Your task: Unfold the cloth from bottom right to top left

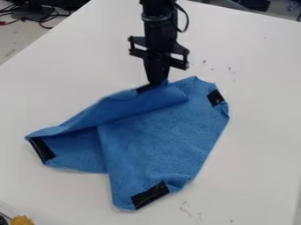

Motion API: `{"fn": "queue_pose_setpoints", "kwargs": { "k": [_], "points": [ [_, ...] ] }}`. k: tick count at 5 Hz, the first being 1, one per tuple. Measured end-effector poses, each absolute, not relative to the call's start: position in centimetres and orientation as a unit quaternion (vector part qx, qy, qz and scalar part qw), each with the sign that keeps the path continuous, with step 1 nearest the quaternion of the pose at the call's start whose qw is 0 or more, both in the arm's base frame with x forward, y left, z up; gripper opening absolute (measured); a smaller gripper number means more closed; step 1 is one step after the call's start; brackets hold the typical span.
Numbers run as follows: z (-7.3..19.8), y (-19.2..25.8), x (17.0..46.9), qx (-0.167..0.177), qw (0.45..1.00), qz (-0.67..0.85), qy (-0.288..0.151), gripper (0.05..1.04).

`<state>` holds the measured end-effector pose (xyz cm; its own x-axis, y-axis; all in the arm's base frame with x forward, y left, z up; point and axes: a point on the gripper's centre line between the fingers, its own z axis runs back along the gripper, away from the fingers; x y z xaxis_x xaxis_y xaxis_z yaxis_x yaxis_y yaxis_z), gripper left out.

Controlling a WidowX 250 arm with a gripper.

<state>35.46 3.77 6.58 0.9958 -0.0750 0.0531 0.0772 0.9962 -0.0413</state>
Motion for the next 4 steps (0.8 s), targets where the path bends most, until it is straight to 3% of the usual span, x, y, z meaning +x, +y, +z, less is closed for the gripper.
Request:
{"fn": "queue_pose_setpoints", "kwargs": {
  "k": [4],
  "points": [
    [4.3,15.5,42.1,-0.018,0.995,-0.084,-0.047,0.054]
  ]
}}
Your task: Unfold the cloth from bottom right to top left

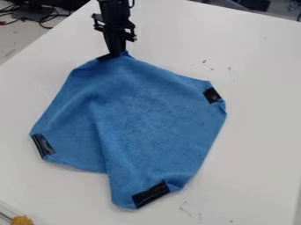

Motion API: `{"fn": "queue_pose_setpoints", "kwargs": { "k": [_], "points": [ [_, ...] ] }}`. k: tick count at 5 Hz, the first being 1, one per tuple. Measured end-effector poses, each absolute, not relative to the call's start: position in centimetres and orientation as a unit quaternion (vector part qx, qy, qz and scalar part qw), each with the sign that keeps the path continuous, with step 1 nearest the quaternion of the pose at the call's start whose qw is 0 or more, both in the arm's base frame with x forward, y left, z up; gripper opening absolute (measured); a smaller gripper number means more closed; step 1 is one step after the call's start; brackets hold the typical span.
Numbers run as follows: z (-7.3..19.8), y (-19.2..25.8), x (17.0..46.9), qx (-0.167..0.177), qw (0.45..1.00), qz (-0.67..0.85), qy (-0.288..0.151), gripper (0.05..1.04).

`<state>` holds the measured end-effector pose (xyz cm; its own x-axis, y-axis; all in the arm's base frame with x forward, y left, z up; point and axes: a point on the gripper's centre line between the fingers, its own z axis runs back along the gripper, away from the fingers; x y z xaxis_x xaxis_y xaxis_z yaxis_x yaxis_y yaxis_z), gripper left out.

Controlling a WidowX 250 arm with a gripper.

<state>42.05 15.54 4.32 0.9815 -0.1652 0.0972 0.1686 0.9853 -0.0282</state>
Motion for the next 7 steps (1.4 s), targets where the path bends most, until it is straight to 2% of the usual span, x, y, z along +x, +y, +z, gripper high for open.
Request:
{"fn": "queue_pose_setpoints", "kwargs": {
  "k": [2,3,4,5,6,7],
  "points": [
    [3.1,17.0,45.3,-0.024,0.991,-0.131,-0.030,0.078],
    [2.8,16.9,45.5,-0.032,0.989,-0.142,-0.021,0.226],
    [3.3,17.0,45.6,-0.026,0.989,-0.142,-0.021,0.481],
    [4.6,17.7,45.9,-0.002,0.990,-0.141,-0.023,0.786],
    [4.7,18.3,45.9,0.016,0.990,-0.141,-0.021,1.003],
    [2.7,18.0,45.4,0.014,0.990,-0.142,-0.007,1.006]
  ]
}}
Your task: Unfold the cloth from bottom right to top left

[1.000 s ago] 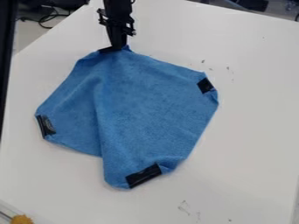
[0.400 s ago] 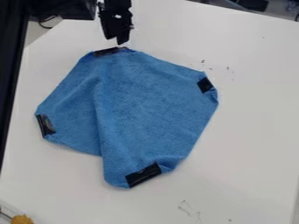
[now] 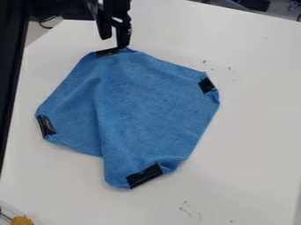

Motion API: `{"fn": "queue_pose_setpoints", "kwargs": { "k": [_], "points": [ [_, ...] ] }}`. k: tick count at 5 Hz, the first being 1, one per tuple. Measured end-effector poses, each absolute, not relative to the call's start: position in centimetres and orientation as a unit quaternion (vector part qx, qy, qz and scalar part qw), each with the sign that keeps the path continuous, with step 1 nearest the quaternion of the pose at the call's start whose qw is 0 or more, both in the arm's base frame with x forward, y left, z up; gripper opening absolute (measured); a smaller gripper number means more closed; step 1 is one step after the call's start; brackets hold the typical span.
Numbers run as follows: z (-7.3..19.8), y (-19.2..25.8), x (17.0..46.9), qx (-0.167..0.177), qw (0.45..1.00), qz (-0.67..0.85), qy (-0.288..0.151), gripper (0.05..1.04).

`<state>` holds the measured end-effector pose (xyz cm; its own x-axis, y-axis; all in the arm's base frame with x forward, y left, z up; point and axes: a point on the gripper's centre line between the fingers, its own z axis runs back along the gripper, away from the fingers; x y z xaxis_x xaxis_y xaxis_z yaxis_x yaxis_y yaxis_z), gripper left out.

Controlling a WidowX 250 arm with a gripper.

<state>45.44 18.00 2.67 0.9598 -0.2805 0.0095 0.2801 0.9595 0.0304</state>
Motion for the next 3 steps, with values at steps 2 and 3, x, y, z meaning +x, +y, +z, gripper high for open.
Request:
{"fn": "queue_pose_setpoints", "kwargs": {
  "k": [2,3],
  "points": [
    [5.3,12.6,43.9,0.034,0.992,-0.116,-0.026,1.001],
    [5.1,12.7,43.7,0.033,0.993,-0.112,-0.024,1.001]
  ]
}}
